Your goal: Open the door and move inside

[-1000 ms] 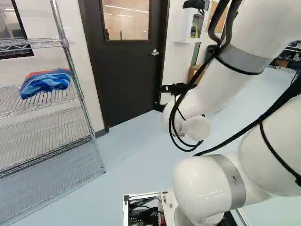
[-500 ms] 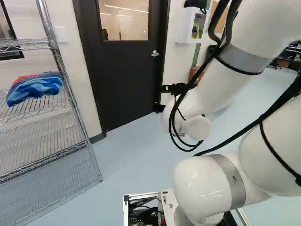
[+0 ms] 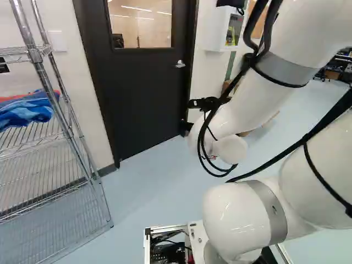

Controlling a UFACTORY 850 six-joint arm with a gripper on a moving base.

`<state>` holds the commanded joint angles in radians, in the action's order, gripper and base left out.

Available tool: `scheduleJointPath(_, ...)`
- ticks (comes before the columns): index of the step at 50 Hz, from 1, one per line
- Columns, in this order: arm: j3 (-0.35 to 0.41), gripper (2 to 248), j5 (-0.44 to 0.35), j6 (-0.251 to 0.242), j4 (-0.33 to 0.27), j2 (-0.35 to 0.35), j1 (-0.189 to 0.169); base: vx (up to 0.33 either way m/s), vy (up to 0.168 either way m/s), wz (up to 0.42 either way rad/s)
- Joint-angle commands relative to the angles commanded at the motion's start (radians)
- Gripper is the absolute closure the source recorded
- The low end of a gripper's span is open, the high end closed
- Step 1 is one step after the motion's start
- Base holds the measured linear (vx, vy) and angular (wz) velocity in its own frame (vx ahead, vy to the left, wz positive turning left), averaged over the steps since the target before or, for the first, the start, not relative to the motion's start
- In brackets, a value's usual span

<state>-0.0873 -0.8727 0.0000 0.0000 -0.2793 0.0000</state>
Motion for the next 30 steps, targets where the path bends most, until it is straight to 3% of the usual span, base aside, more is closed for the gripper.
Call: scheduleJointPath(30,0.000,3,0.000,0.000,0.000,0.000,0.000,0.241,-0.049,-0.015)
